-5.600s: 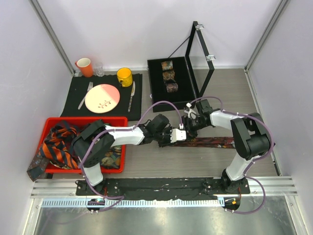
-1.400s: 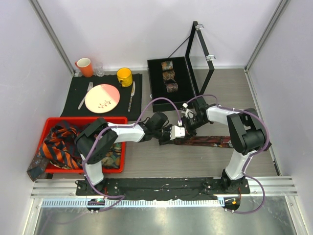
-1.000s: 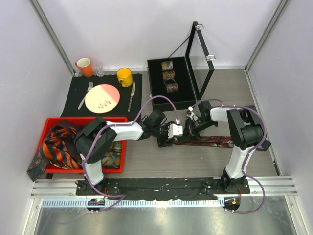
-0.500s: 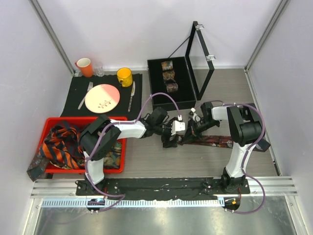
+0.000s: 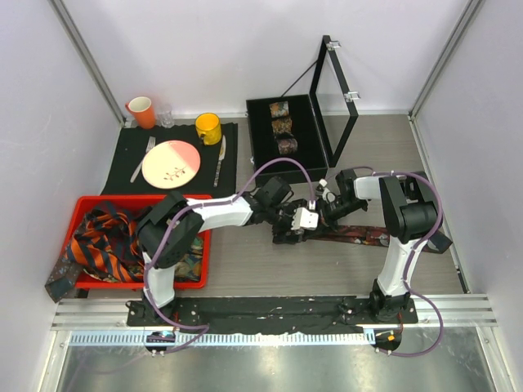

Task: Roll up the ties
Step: Roll the tie at the center of the board.

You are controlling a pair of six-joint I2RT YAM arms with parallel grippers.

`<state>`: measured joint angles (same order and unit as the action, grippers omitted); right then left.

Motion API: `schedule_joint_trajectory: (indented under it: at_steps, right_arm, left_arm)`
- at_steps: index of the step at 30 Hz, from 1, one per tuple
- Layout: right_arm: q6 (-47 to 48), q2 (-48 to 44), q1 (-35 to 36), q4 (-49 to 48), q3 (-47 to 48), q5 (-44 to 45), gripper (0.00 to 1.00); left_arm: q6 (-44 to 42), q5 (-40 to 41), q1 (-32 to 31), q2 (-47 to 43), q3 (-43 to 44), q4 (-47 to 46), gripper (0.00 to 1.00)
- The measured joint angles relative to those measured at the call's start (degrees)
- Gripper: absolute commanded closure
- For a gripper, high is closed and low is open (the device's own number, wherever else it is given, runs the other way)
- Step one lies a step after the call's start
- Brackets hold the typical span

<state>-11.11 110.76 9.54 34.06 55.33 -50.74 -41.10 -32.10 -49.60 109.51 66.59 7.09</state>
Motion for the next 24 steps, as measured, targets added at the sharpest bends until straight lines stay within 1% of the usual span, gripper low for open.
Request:
schedule_joint_trajectory:
  at_steps: [4,10,13,14,17,18,19,20,22,23,24]
  right_arm:
    - [0.15,0.02,-0.02,0.13,0.07,-0.02,0.99]
    - [0.28,0.15,-0.02,0.26,0.20,-0.04,0.99]
    - [0.39,0.17,-0.02,0.28,0.24,-0.07,0.99]
    - [0.39,0.17,-0.02,0.31,0.24,-0.07,0.99]
    - [0.46,0.24,-0.02,0.28,0.28,-0.17,0.99]
    - [0.46,0.26,-0.02,0.28,0.28,-0.22,0.99]
    - [0.48,0.26,-0.02,0.26,0.28,-0.24,0.99]
    - [0.50,0.26,-0.02,0.26,0.28,-0.24,0.99]
    - [0.59,0.26,-0.07,0.26,0.28,-0.31,0.99]
    - [0.70,0.26,-0.13,0.26,0.28,-0.37,0.99]
    - [0.74,0.26,-0.17,0.28,0.28,-0.42,0.96]
  left_arm:
    - [-4.20,0.02,-0.37,0.72,2.45,3.69,0.25]
    - [-7.96,0.00,-2.14,1.40,3.87,7.04,0.29]
    - [-10.16,0.24,-2.73,1.77,4.26,8.17,0.35]
    - [-10.60,0.39,-2.82,2.01,4.63,8.46,0.42]
    - [-11.98,0.59,-2.89,3.19,6.56,9.70,0.55]
    - [-12.13,0.61,-2.84,3.61,7.26,10.05,0.63]
    - [-12.26,0.66,-2.75,3.91,7.85,10.38,0.67]
    - [-12.33,0.68,-2.75,4.13,8.22,10.67,0.75]
    - [-11.98,0.76,-2.78,4.17,8.41,11.04,0.84]
    - [-11.65,0.76,-2.78,4.17,8.46,11.17,0.91]
    - [-11.10,0.70,-2.78,4.17,8.50,11.23,0.94]
